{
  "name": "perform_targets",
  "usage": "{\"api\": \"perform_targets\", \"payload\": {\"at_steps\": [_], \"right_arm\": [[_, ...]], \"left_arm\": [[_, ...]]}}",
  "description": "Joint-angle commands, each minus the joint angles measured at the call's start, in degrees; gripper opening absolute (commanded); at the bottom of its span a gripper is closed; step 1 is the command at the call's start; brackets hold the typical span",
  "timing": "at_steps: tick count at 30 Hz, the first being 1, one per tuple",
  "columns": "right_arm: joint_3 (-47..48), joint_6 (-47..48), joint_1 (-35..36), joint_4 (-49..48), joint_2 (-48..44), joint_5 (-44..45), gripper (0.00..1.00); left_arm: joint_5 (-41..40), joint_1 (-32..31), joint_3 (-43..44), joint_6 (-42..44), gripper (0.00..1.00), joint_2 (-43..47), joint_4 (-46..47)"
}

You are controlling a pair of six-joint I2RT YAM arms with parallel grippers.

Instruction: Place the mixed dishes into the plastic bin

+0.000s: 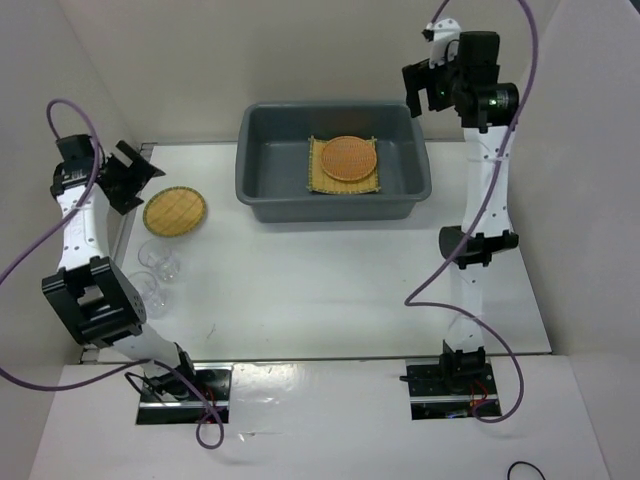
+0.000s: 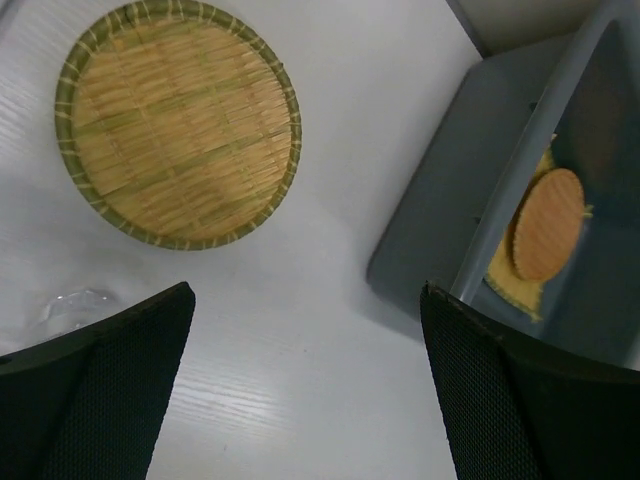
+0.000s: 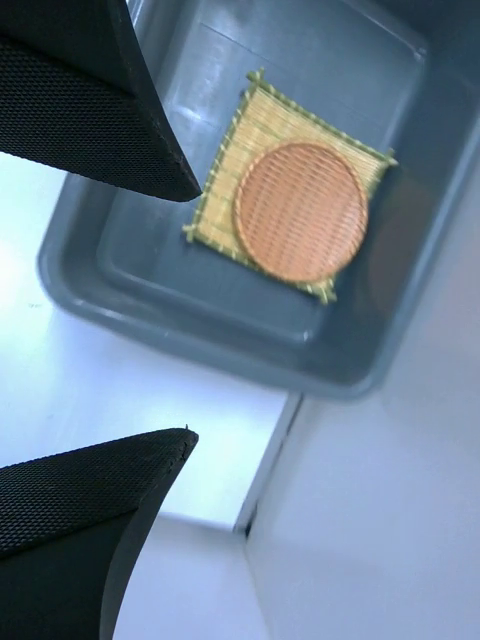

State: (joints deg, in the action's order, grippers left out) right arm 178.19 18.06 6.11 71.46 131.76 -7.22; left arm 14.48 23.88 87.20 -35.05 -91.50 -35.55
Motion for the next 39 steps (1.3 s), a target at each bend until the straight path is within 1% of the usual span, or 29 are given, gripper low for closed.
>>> {"api": "perform_targets", "payload": {"at_steps": [1,2,3,4,6,7,10,12,13,15,17,18,20,21,23,27,30,34,39], "right_arm": [[1.20,0.31,-1.28,3.07,-4.84,3.71,0.98],[-0.98,0.30,-1.28,3.07,-5.89,3.71,0.98],[-1.87,0.30,-1.28,3.07,-7.65,3.71,0.98],[-3.36,0.30,-0.75,3.07,-8.36,4.49,0.98],[-4.77,0.30,-0.75,3.07,-10.03,5.20,0.98],[-6.17,0.30,-0.75,3.07,-10.04,5.99,0.98],[-8.81,0.30,-0.14,3.07,-11.44,6.61,0.98],[-11.71,0.30,0.92,3.07,-11.44,9.67,0.98],[-13.81,0.30,1.53,3.07,-11.44,10.82,0.98],[-15.58,0.30,2.59,3.07,-11.96,12.41,0.98],[-17.69,0.92,3.21,3.07,-11.97,12.93,0.98],[-17.70,0.92,3.21,3.07,-11.97,12.94,0.98],[-19.36,0.92,3.73,3.07,-12.50,14.42,0.98],[-19.98,0.92,3.73,3.07,-12.50,14.43,0.98],[-22.35,0.92,3.73,3.07,-13.90,16.09,0.98],[-27.70,1.44,5.66,3.07,-16.71,19.96,0.98],[-29.82,1.45,6.28,3.07,-18.38,20.58,0.98],[-32.28,1.45,6.28,3.07,-20.58,22.69,0.98],[-33.52,1.45,6.28,3.07,-21.20,23.22,0.98]], "left_arm": [[18.90,5.29,-1.60,-2.75,1.00,-2.96,12.26],[20.14,6.78,0.06,-0.14,1.00,-4.89,10.61],[21.45,7.58,3.56,1.02,1.00,-8.91,9.63],[25.21,8.46,4.64,1.73,1.00,-10.61,9.62],[28.40,11.35,4.65,1.04,1.00,-13.42,11.37],[29.98,12.32,3.95,1.03,1.00,-14.05,12.60],[31.22,14.43,3.33,2.61,1.00,-16.94,11.83],[31.84,14.44,2.55,5.76,1.00,-19.23,11.03],[31.84,14.44,1.49,5.78,1.00,-19.76,11.03],[34.90,15.75,-2.62,5.17,1.00,-21.34,15.76],[36.05,16.28,-2.65,6.03,1.00,-24.14,16.30],[36.06,16.29,-1.60,8.31,1.00,-25.12,15.26],[33.61,16.29,0.59,11.04,1.00,-27.75,11.57],[30.55,16.81,1.74,12.53,1.00,-28.63,10.25],[28.60,16.81,2.54,12.55,1.00,-30.57,9.53],[21.14,16.81,4.99,12.55,1.00,-33.29,7.61],[21.64,16.81,6.57,12.47,1.00,-34.53,7.07],[15.95,14.79,12.89,14.04,1.00,-36.72,2.17],[15.92,12.78,13.52,14.04,1.00,-37.34,2.15]]}}
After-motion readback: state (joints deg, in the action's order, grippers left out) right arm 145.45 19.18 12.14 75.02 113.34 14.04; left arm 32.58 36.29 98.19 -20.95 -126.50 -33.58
